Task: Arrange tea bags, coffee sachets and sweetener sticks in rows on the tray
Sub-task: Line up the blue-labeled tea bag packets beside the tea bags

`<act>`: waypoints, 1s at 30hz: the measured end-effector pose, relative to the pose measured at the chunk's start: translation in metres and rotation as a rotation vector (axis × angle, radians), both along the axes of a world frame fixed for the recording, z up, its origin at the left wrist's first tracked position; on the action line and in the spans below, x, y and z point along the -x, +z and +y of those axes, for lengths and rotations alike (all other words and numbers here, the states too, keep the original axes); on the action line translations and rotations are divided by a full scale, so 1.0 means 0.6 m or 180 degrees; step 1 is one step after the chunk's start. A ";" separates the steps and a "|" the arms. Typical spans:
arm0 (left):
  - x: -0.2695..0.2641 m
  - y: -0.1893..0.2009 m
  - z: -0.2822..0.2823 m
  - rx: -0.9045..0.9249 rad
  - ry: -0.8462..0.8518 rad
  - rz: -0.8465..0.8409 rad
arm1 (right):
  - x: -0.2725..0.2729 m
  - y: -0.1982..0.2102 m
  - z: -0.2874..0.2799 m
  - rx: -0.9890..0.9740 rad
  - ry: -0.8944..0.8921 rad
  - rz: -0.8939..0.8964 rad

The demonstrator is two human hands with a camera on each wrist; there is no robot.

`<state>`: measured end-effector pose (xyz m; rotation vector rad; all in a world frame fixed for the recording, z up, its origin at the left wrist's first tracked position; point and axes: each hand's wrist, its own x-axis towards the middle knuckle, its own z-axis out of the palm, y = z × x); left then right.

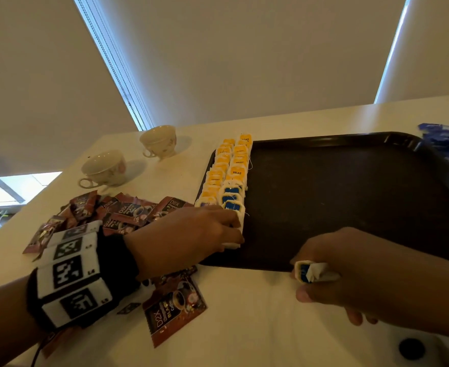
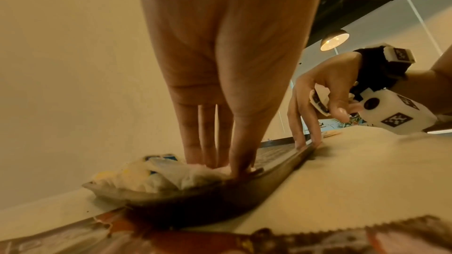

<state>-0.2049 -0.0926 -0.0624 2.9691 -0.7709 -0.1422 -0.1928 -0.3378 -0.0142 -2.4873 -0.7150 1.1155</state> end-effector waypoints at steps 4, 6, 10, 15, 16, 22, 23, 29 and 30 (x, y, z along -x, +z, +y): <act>-0.007 0.001 -0.007 0.0211 0.0136 -0.0186 | 0.001 0.004 0.000 0.0151 0.0173 -0.0110; -0.014 0.002 -0.003 -0.0046 -0.0018 -0.0215 | -0.001 0.002 0.002 0.0209 0.0233 -0.0151; -0.028 0.013 -0.007 -0.0143 -0.0013 -0.0128 | -0.003 0.000 0.003 0.0294 0.0248 -0.0129; -0.038 0.017 -0.007 -0.0567 0.0072 0.0206 | -0.002 0.002 -0.003 0.0250 0.0214 -0.0101; -0.037 0.020 -0.009 -0.0665 -0.0022 0.0115 | -0.002 0.003 -0.004 0.0198 0.0161 -0.0054; -0.006 0.087 -0.026 0.0375 0.0412 -0.0182 | -0.011 0.019 -0.018 -0.1071 -0.0479 0.0330; 0.001 0.099 -0.029 0.0679 0.0410 -0.0244 | -0.012 0.023 -0.019 -0.1305 -0.0535 0.0389; 0.037 0.133 -0.091 0.1852 0.0566 -0.0268 | -0.011 0.028 -0.001 -0.2272 -0.1028 0.1254; 0.038 0.127 -0.100 0.1963 0.0572 -0.0338 | -0.012 0.024 0.002 -0.2399 -0.1140 0.1394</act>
